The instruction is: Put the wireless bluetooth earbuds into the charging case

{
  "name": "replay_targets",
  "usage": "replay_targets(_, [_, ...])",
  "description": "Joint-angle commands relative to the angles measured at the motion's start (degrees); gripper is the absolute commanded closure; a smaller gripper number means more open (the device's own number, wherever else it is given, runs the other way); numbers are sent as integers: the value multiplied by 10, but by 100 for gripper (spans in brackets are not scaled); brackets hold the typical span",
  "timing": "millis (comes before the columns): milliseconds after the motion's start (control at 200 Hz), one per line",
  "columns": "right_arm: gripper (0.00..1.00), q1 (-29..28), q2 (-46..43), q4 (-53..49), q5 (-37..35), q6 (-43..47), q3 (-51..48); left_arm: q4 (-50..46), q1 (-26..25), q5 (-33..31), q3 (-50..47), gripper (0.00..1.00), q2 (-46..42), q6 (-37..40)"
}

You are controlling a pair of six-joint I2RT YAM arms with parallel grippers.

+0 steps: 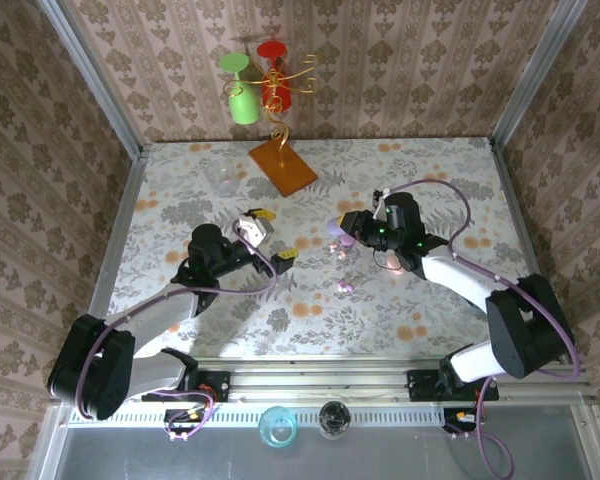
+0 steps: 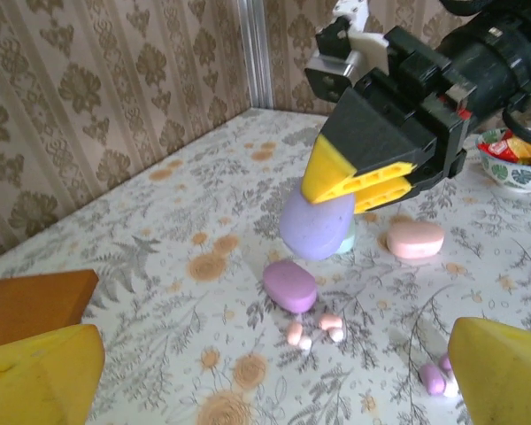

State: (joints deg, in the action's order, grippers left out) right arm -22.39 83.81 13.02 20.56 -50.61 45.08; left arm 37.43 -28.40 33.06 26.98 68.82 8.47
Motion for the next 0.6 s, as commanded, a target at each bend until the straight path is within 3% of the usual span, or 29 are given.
replay_targets(0, [82, -17, 50, -7, 12, 36, 35, -42, 7, -14, -3, 0, -8, 11])
replay_targets(470, [76, -115, 258, -12, 13, 32, 155, -65, 19, -32, -7, 0, -15, 5])
replay_targets(590, [67, -123, 273, -25, 5, 39, 164, -72, 19, -57, -6, 0, -18, -7])
